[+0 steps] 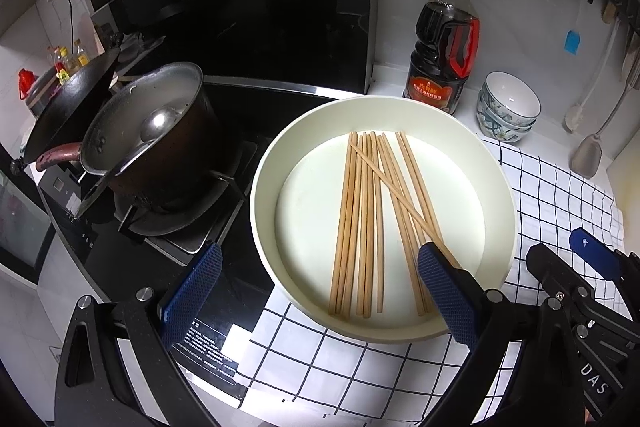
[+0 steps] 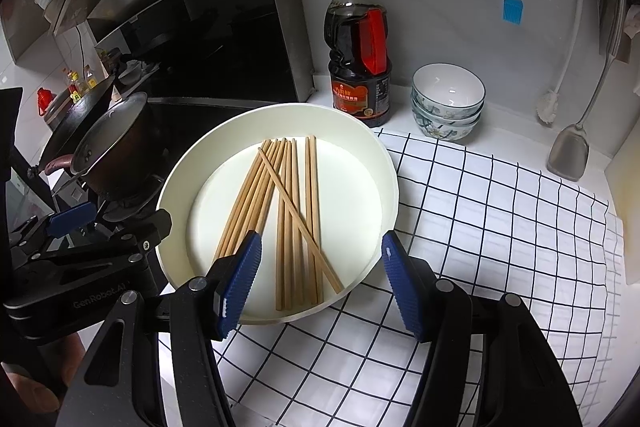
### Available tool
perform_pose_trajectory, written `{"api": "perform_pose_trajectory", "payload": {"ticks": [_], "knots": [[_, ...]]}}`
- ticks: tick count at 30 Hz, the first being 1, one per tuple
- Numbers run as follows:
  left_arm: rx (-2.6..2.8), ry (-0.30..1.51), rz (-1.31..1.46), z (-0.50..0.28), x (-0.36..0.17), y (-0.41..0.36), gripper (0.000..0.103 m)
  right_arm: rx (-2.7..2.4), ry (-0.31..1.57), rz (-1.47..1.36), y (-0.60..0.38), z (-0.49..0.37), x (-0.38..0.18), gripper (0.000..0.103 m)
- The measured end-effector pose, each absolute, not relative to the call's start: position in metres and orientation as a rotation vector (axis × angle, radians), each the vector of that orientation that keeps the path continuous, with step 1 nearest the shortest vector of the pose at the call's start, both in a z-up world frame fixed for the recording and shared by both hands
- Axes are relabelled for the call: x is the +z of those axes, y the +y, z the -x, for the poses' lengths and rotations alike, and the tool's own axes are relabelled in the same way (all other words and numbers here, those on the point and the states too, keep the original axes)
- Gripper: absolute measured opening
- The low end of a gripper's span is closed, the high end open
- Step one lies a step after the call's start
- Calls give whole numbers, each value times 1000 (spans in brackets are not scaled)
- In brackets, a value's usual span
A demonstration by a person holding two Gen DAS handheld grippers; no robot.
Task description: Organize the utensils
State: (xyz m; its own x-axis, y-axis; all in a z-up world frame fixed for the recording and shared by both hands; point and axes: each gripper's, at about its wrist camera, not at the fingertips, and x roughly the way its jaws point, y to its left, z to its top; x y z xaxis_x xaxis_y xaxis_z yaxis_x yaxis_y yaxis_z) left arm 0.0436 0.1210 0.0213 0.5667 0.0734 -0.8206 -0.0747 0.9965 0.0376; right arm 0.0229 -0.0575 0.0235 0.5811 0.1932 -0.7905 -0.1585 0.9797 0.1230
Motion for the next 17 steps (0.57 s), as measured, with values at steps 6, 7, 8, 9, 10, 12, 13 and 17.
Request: {"api": "perform_pose_trajectory", "payload": {"ticks": [6,7,8,9,10,12,13,17], "knots": [[76,956,13,-41,17,122,97,207,932,-41,-56,-21,22,60],[76,959,10,-41,17,122,97,206,933,-41,-56,-20,21,60],[77,959,5,-40,17,121,97,206,934,-42,-56,-19,20,60],[80,958,0,-40,17,121,97,206,935,-42,-56,-18,20,60],[85,957,-3,-40,17,120,97,205,936,-42,-57,-18,19,60],[104,961,-7,-40,17,119,97,201,939,-43,-58,-17,18,65],[104,961,-8,-40,17,119,97,200,935,-46,-59,-16,18,66],[97,964,-6,-39,15,114,97,185,929,-52,-68,-11,18,66]]}}
